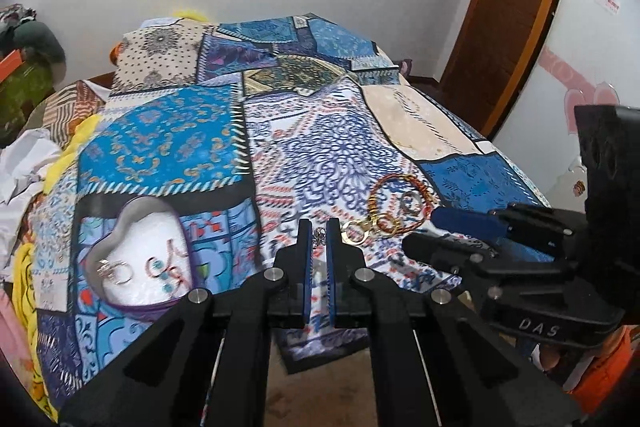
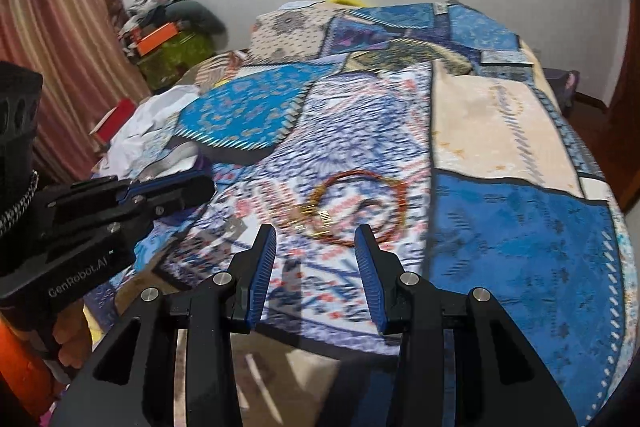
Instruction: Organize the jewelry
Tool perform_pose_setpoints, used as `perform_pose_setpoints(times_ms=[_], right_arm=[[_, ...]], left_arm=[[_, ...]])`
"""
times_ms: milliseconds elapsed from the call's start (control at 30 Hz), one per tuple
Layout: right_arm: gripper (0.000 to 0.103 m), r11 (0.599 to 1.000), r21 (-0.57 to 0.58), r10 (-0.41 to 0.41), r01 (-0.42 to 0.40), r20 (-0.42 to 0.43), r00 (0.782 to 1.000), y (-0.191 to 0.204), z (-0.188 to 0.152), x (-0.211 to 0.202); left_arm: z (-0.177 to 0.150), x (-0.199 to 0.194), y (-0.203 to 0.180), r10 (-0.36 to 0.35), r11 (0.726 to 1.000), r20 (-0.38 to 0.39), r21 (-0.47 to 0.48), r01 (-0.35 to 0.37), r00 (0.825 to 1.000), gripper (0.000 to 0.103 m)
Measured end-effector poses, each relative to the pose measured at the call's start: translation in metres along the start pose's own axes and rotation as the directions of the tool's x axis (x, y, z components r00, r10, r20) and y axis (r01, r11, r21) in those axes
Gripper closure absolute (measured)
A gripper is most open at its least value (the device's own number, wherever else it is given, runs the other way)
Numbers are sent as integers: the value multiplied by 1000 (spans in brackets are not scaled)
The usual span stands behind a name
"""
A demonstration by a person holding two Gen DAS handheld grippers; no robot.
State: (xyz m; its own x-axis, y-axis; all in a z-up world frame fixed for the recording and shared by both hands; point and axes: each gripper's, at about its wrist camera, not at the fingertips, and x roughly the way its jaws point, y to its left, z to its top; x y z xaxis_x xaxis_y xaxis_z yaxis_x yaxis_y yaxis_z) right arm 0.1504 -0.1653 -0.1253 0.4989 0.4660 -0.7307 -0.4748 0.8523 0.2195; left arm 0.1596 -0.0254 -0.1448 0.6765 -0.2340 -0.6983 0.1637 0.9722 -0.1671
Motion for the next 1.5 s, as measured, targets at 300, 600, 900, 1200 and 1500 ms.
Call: perform_pose_setpoints(times_ms=[300,600,900,1200,1500], right_arm=[[71,994,-9,108,-109,-76,991,21,-3,25],[71,999,-43,3,-7,-91,996,25,9,40],[73,985,-163,-75,56,-108,991,37,17,53],[85,981,-172,-107,92,-79,991,38,11,47],[85,986,-137,-105,98,-39,994,37,12,24]], left_arm=[[-10,-12,22,10,999,12,-44,-10,1000,99],[-13,-11,31,-6,997,18,-71,7,1000,99],[-16,-6,35,-28,995,16,-92,29,999,99],[-17,-12,36,-25,995,19,-96,26,1000,99],[-12,-30,30,-19,997,52,-80,23,998,99]])
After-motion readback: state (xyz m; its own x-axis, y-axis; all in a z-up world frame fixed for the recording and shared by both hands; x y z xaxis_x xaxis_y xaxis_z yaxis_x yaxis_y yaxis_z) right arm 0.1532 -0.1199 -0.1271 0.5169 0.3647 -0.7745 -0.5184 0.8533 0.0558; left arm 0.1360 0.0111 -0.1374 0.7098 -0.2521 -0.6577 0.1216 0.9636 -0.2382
